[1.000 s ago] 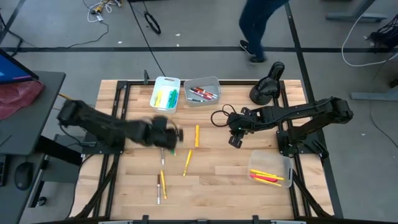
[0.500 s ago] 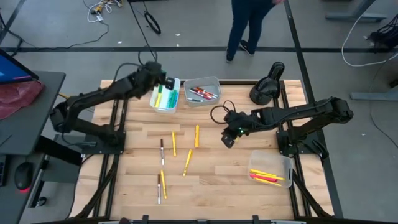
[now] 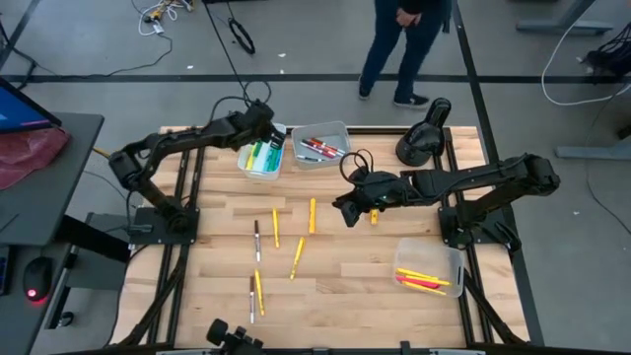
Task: Pick & Place Markers
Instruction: Put the green highlighter pen into the white bin, then put the yellow pen into the transparent bin
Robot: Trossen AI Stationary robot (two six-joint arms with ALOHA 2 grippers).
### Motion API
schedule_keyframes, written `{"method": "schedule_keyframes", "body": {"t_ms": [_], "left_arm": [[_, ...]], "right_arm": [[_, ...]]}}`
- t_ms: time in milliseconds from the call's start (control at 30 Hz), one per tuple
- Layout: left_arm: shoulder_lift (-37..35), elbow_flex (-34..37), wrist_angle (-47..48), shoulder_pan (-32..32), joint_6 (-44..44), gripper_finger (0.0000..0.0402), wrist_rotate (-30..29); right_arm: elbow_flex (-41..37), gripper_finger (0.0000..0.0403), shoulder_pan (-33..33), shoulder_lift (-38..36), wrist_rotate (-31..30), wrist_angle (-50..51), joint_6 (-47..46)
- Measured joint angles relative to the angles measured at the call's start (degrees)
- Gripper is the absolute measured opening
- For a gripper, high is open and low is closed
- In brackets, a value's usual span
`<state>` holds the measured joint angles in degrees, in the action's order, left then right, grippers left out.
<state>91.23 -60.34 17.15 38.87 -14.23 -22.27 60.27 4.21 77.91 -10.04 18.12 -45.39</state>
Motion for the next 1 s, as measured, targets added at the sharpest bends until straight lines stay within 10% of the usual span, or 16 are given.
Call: {"method": "schedule_keyframes", "body": {"t_ms": [633,1000], "left_arm": [[4.24,0.0,9.31,4.83,-7.94,0.0125,10.15],[-7.4,-0.02,17.59,2.74,-9.05,0.0169,18.43]], "right_arm": [[0.0,0.0107,0.0,0.0,0.0,-0.15,-0.55],[0.0,0.0107,-0.07,0.0,0.0,-0.1,4.38]]}}
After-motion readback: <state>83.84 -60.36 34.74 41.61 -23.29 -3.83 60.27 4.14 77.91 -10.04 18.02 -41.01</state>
